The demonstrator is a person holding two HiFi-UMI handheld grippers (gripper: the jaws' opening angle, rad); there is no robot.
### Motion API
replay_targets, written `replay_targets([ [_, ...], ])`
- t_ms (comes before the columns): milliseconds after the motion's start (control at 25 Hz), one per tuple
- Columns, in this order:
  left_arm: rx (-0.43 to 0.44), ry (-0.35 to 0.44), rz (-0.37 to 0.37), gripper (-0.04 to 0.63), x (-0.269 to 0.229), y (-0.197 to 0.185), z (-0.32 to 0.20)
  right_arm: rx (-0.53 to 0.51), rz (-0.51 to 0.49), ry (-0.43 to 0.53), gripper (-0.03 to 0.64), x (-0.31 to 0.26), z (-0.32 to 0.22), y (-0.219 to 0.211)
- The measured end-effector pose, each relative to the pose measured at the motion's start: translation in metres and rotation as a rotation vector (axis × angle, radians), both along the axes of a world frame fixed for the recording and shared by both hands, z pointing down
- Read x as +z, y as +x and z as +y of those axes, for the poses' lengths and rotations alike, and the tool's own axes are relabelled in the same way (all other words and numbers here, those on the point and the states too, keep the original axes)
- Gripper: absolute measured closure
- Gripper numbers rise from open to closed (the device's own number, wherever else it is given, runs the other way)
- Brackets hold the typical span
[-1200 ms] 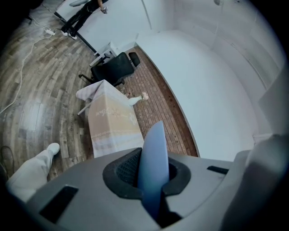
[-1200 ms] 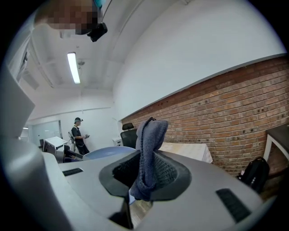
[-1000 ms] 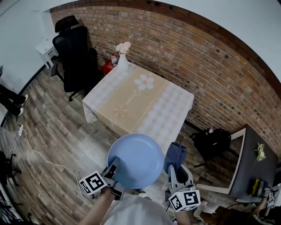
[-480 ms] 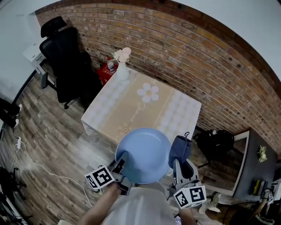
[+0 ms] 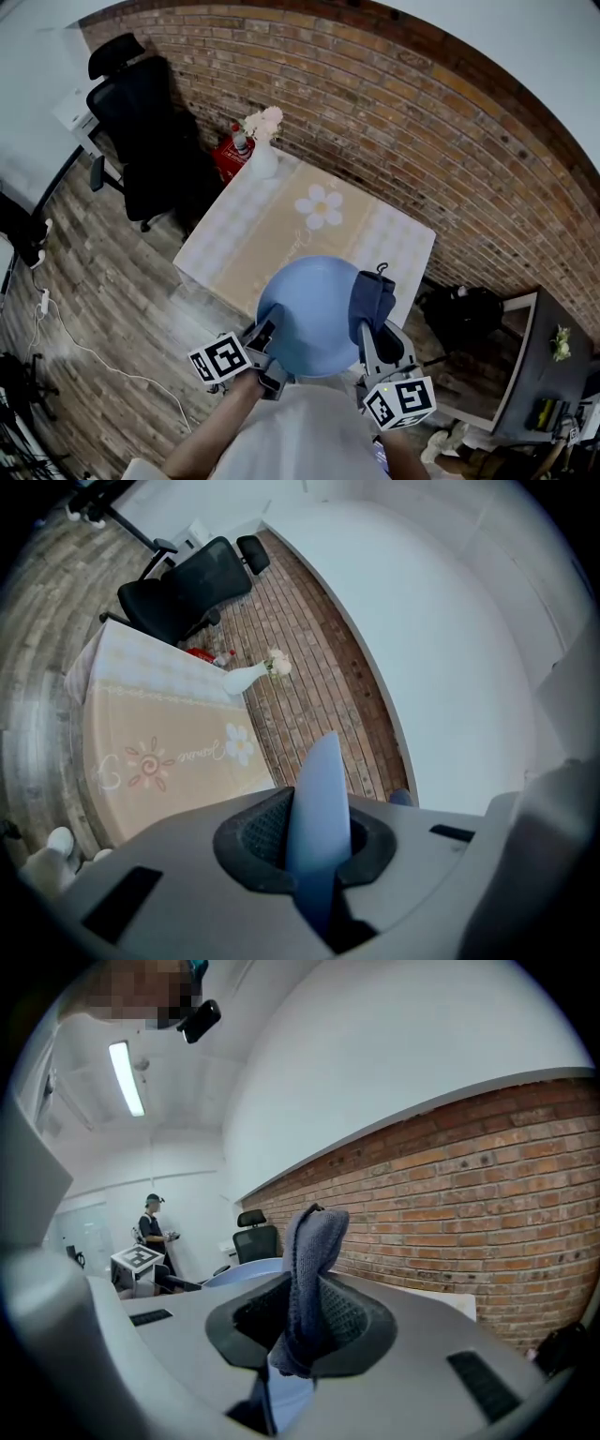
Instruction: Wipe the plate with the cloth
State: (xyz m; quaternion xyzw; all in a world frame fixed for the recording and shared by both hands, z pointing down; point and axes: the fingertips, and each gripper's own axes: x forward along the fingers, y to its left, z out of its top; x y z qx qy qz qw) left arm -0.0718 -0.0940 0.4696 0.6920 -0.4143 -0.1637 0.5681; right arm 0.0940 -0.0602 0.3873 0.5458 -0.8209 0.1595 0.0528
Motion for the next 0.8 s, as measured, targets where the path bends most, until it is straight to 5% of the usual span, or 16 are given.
replay_targets([
  [480, 0.031, 0.064, -0.087, 0.548, -0.005, 0.03, -0.04, -0.273, 0.065, -0.133, 0.534, 0.018, -0.035, -0.034],
  [800, 0.103, 0.085, -0.109, 0.548, -0.006, 0.048, -0.036, -0.473, 0.205, -0.252, 0.534, 0.047, -0.041, -0.073],
])
